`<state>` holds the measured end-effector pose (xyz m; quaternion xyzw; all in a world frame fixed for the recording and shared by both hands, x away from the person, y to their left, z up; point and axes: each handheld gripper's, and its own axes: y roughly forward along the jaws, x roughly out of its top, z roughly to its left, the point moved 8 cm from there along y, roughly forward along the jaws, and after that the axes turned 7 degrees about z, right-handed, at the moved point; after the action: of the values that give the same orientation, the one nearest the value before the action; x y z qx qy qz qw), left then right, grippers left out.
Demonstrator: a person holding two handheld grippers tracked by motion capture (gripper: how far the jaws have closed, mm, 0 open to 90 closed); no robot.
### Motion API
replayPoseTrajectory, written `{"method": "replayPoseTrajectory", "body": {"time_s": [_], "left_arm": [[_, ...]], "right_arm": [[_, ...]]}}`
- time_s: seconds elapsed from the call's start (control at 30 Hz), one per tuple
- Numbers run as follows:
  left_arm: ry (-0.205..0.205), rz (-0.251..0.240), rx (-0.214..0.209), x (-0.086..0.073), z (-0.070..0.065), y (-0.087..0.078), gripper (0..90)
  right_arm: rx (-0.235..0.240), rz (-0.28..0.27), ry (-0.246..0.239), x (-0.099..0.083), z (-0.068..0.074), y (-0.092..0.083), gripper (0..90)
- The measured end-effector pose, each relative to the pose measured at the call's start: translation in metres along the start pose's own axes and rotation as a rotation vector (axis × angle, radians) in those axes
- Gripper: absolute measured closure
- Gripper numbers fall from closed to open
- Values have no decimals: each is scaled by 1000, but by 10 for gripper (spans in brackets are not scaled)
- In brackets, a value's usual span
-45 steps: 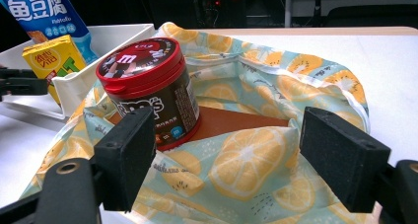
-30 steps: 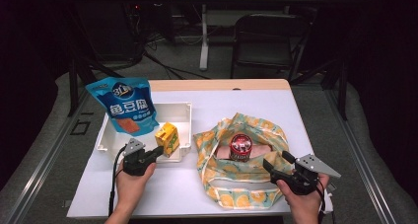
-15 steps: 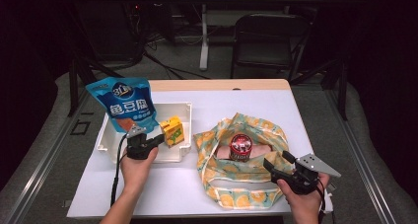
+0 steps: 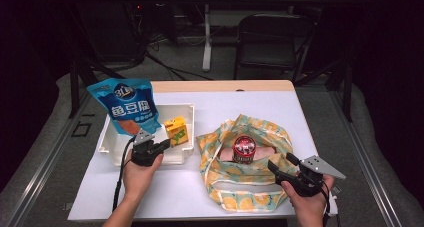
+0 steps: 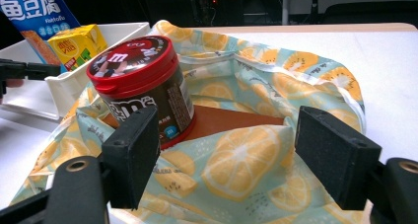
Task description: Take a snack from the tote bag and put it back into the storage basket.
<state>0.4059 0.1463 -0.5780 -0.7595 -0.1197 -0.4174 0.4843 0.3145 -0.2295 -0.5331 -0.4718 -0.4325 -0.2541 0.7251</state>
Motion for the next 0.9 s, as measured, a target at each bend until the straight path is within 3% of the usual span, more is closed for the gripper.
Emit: {"method": "replayPoseTrajectory", "body": {"time_s": [0.07, 0.17, 0.3, 0.37, 0.53, 0.67, 0.73, 0.9], "left_arm": [[4, 19, -30, 2, -4, 3, 900], [29, 68, -28, 2, -7, 14, 900], [30, 106, -2, 2, -3, 27, 900], [18, 124, -12, 3, -1, 31, 900], [9, 150, 28, 7, 2, 40, 900], [-11, 151, 32, 13, 5, 45, 900], [-3, 145, 55, 17, 9, 47, 900], [-41, 131, 37, 26, 13, 52, 900]], "right_arm": [[5, 2, -6, 0, 2, 0, 249], [4, 3, -7, 0, 3, 1, 248], [5, 2, -2, -1, 3, 2, 247], [3, 5, -3, -1, 1, 1, 247], [1, 3, 2, -1, 0, 1, 247], [2, 2, 4, -1, 0, 2, 247], [5, 4, 1, -1, 0, 1, 248], [0, 6, 1, -2, -1, 1, 249]]}}
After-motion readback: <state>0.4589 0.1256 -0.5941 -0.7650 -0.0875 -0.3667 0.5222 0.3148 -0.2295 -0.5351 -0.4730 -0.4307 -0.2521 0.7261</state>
